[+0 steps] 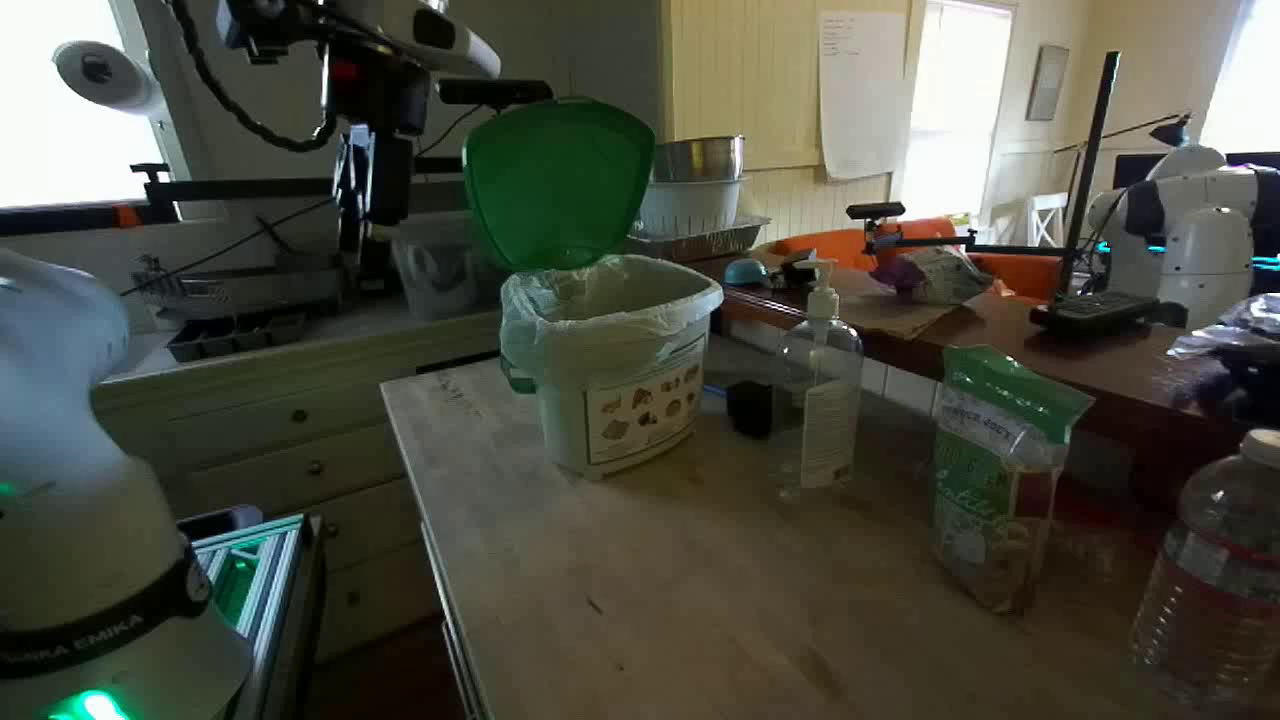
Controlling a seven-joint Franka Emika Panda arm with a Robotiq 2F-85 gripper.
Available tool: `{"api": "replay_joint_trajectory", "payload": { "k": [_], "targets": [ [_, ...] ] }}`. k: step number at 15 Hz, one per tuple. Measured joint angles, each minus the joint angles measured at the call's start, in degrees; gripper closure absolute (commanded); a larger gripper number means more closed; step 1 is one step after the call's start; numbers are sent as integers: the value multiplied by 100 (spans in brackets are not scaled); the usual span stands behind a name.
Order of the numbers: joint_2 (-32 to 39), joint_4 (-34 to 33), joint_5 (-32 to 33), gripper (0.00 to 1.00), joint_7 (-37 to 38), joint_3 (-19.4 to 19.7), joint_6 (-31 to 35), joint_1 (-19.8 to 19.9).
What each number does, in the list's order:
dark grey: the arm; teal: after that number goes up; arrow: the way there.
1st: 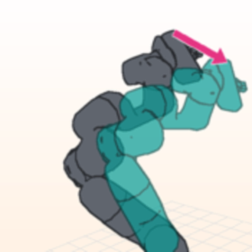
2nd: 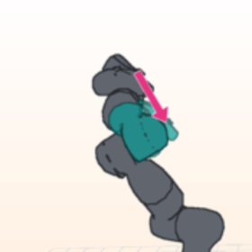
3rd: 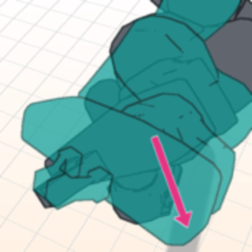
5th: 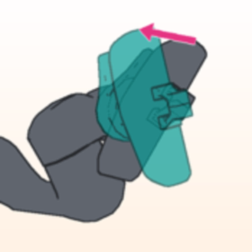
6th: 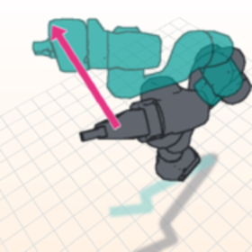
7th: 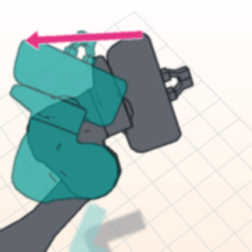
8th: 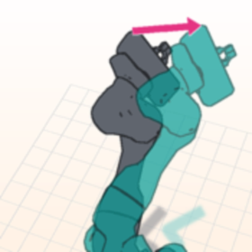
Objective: Move the pump bottle forwards.
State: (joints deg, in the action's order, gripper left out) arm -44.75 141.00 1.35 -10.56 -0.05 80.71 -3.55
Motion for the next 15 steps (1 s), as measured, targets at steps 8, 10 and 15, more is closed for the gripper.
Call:
{"api": "replay_joint_trajectory", "payload": {
  "k": [8, 10, 15],
  "targets": [
    [0, 0, 0, 0, 0, 0, 0, 0],
    [0, 0, 0, 0, 0, 0, 0, 0],
    [18, 0, 0, 0, 126, 32, 21, 42]
  ]
}}
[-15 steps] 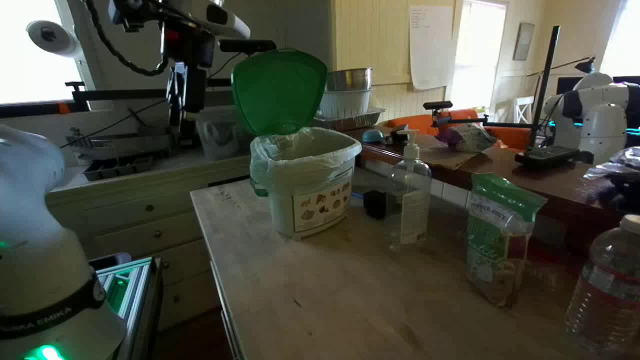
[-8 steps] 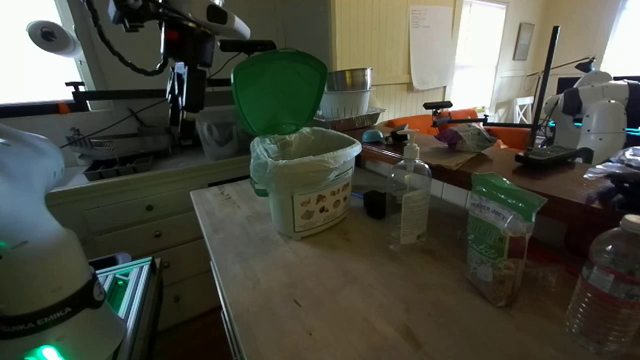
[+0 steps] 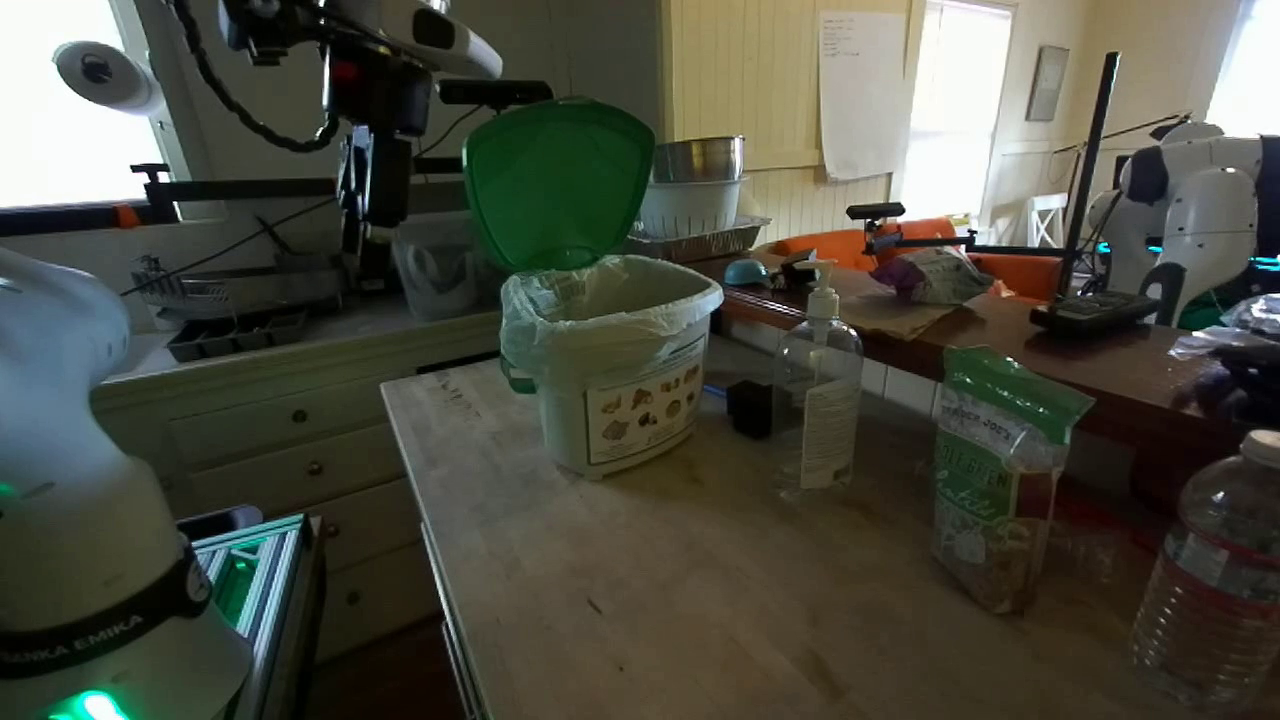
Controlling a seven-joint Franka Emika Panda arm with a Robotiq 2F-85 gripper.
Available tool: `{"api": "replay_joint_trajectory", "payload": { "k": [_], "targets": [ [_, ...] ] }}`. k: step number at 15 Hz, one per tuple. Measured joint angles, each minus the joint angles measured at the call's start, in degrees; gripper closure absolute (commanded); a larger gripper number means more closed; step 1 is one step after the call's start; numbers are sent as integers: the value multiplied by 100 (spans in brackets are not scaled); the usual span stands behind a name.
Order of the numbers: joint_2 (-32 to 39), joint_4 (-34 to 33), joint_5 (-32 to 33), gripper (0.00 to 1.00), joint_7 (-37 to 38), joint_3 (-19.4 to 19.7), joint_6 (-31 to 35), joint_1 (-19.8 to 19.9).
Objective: Move the pump bottle forwards.
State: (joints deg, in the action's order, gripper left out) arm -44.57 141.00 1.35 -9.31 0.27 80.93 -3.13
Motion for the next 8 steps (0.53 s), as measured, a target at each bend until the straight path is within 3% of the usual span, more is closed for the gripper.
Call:
{"api": "replay_joint_trajectory", "payload": {
  "k": [8],
  "targets": [
    [456, -36, 5, 0, 645, 556, 933, 832]
  ]
}}
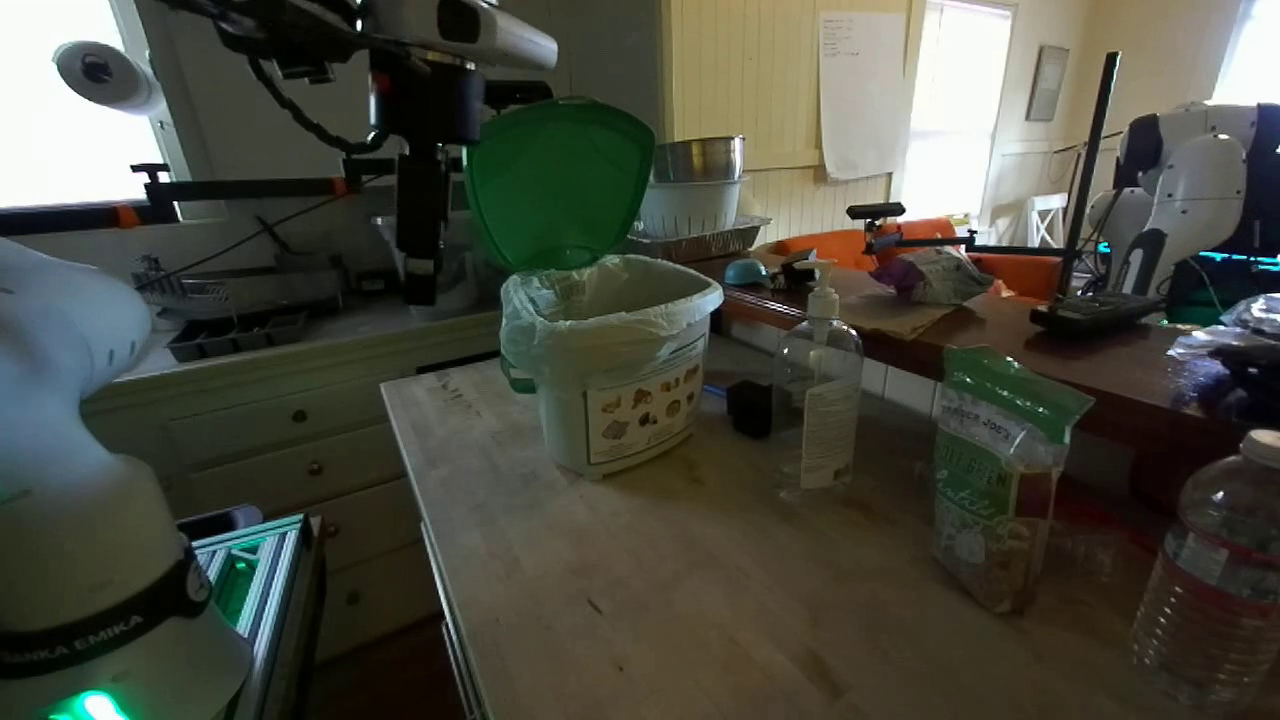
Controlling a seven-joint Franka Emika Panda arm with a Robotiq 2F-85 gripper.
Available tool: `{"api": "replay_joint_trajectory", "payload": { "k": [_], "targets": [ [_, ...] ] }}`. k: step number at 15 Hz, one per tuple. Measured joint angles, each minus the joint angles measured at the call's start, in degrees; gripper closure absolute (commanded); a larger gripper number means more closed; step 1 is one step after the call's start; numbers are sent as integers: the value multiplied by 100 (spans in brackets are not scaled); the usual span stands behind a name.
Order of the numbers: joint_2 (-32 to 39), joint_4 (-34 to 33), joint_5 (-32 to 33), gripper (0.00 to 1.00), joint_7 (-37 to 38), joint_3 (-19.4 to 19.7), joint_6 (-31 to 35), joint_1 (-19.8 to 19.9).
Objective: Move the pump bottle forwards.
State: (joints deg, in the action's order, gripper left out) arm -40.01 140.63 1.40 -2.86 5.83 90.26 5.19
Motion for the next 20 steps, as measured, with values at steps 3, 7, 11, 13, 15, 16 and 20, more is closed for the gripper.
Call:
{"api": "replay_joint_trajectory", "payload": {
  "k": [3, 7, 11, 13, 15, 16, 20],
  "targets": [
    [326, -145, 0, 0, 151, 159, 653, 241],
    [917, -489, 0, 0, 324, 262, 1472, 477],
    [1571, -965, -4, 0, 511, 337, 1969, 587],
    [1864, -1230, -26, 0, 583, 375, 2002, 603],
    [2046, -1408, -29, 0, 623, 382, 2002, 604],
    [2089, -1446, -30, 0, 627, 382, 2002, 604],
    [2104, -1464, -31, 0, 747, 381, 2002, 607]
  ]
}}
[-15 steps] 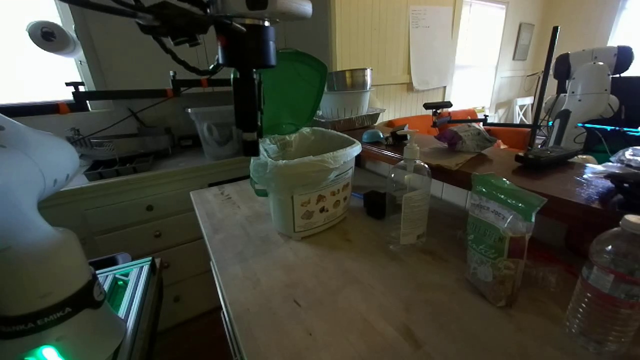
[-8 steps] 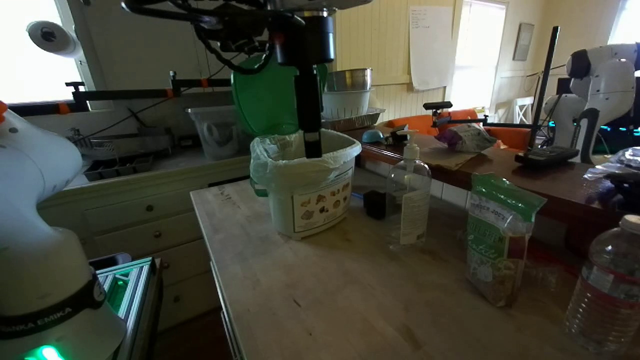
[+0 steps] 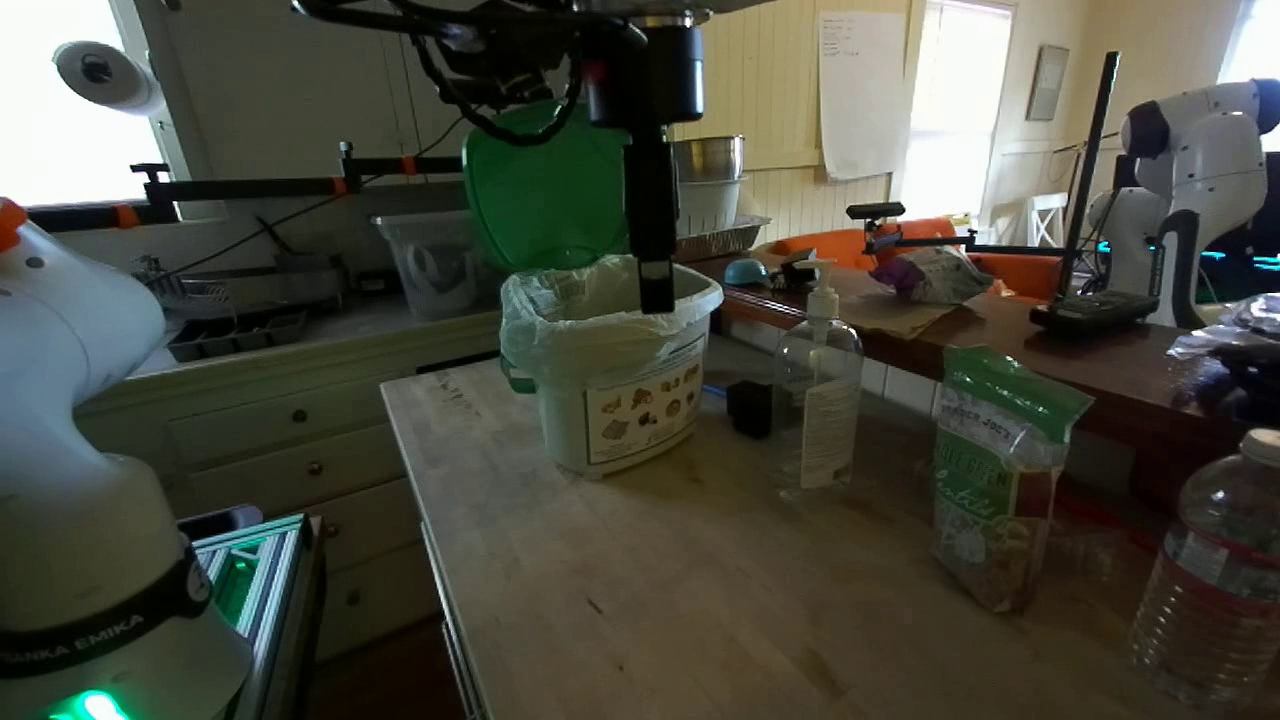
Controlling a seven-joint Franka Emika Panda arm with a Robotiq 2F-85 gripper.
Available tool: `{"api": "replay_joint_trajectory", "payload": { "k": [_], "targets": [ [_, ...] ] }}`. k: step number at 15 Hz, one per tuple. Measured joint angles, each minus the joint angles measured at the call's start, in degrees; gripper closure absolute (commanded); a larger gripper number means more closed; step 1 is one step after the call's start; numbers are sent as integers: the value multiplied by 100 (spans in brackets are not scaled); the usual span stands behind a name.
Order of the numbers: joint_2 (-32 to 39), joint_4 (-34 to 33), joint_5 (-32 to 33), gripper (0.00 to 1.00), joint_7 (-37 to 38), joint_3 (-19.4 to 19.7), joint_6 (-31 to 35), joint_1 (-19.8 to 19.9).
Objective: Move the pump bottle forwards.
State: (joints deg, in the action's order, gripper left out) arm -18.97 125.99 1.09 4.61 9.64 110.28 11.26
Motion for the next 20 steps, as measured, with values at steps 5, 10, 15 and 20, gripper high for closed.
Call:
{"api": "replay_joint_trajectory", "payload": {
  "k": [5, 10, 15, 20],
  "targets": [
    [248, -49, -312, 0, 1185, 2, 298, 66],
    [913, -530, -1004, 0, 1826, 50, 704, 76],
    [1554, -1141, -1306, 0, 1914, 58, 906, 61],
    [2064, -1685, -1614, 0, 1912, 39, 904, -3]
  ]
}}
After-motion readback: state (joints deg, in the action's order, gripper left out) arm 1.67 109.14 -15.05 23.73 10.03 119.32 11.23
